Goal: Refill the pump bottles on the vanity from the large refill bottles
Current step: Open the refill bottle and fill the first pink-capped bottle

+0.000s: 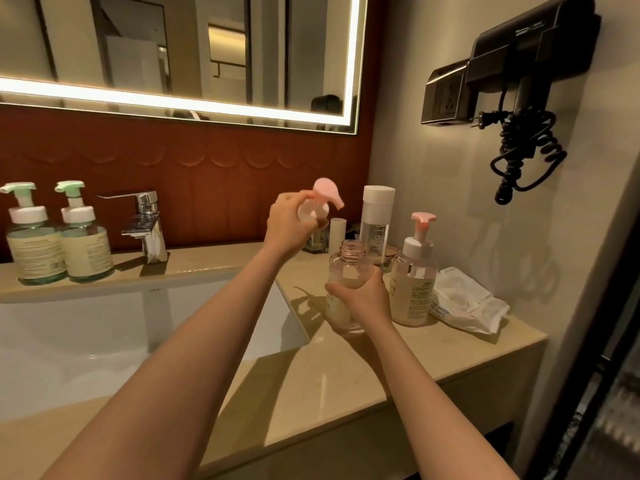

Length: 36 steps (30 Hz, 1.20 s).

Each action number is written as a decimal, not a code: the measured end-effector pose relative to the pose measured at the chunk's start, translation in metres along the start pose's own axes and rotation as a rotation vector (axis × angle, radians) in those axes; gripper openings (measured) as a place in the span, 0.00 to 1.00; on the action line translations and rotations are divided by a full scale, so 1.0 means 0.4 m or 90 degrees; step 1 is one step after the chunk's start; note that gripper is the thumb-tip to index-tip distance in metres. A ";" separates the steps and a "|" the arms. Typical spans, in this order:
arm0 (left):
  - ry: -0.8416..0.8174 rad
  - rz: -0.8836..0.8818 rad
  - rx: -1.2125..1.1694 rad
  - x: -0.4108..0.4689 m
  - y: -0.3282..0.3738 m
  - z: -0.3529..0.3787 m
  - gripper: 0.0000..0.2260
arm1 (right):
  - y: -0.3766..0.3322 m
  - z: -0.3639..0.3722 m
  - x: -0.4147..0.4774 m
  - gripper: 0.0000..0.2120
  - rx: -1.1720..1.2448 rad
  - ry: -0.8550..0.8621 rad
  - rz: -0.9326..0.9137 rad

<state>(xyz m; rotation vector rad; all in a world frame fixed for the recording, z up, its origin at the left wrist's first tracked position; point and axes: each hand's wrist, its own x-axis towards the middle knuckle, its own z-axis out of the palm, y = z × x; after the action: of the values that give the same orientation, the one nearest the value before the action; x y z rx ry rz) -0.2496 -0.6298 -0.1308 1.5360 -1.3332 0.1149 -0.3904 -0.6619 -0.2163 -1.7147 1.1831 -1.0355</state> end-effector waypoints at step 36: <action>-0.175 -0.021 0.028 0.056 -0.046 0.188 0.26 | 0.041 -0.032 0.007 0.46 -0.178 0.153 -0.075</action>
<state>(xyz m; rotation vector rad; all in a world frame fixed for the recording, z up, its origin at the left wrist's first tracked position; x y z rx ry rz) -0.2667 -0.7025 -0.1612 1.6532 -1.5279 -0.0925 -0.4066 -0.6706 -0.2265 -1.9337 1.4490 -1.2204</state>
